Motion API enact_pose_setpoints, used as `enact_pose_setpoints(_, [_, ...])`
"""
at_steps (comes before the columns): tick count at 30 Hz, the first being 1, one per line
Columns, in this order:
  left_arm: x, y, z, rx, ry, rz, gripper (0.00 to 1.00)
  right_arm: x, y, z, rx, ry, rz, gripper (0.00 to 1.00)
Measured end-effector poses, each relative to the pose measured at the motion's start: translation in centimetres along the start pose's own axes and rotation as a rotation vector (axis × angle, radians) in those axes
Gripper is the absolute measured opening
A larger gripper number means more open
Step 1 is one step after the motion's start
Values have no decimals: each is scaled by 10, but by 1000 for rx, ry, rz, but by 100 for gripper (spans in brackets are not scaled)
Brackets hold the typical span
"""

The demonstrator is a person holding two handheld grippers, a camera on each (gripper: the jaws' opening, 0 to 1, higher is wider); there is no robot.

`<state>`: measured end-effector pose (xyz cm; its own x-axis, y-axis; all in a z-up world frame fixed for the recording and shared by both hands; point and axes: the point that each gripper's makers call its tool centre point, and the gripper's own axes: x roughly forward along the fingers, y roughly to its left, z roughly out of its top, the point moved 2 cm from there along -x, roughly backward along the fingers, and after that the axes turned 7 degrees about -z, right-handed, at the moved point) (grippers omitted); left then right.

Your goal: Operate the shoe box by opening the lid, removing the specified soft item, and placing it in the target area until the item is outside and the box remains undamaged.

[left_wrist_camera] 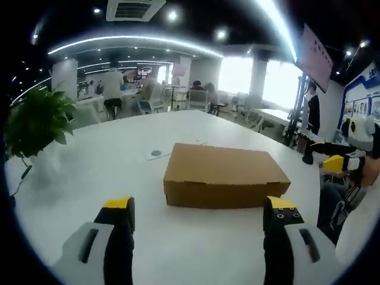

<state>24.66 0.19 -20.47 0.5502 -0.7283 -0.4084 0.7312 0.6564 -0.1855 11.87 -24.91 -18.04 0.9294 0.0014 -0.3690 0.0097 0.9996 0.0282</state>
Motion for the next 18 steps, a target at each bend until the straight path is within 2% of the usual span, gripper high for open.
enact_pose_setpoints(4, [5,6,-4,22,52,-2,94,1,1,-4,15,6,-2,82])
enact_pose_setpoints(5, [7,7,-5,19,65,-9,96,0,-1,-12,-40,54,-12,77])
enact_pose_setpoints(6, [9,7,-13,5,121,-25,98,-1,-7,-14,-108,70,-58,72])
enact_pose_setpoints(7, [10,8,-18,4,162,-25,99,-2,-9,-13,-132,64,-71,68])
enact_pose_setpoints(8, [13,8,-21,30,186,-46,99,-1,-5,-10,-89,37,-44,69])
enact_pose_setpoints(10, [16,9,-19,72,178,-36,99,0,-7,-10,-65,44,-49,74])
enact_pose_setpoints(12, [19,7,-20,54,175,-22,99,0,-14,-15,-97,66,-84,75])
enact_pose_setpoints(14, [22,7,-24,30,177,5,99,0,-15,-21,-83,95,-87,78])
enact_pose_setpoints(16, [26,2,-26,15,167,14,99,2,-14,-24,-58,92,-75,84])
enact_pose_setpoints(18, [29,-2,-26,19,171,8,99,4,-10,-27,-80,79,-73,88])
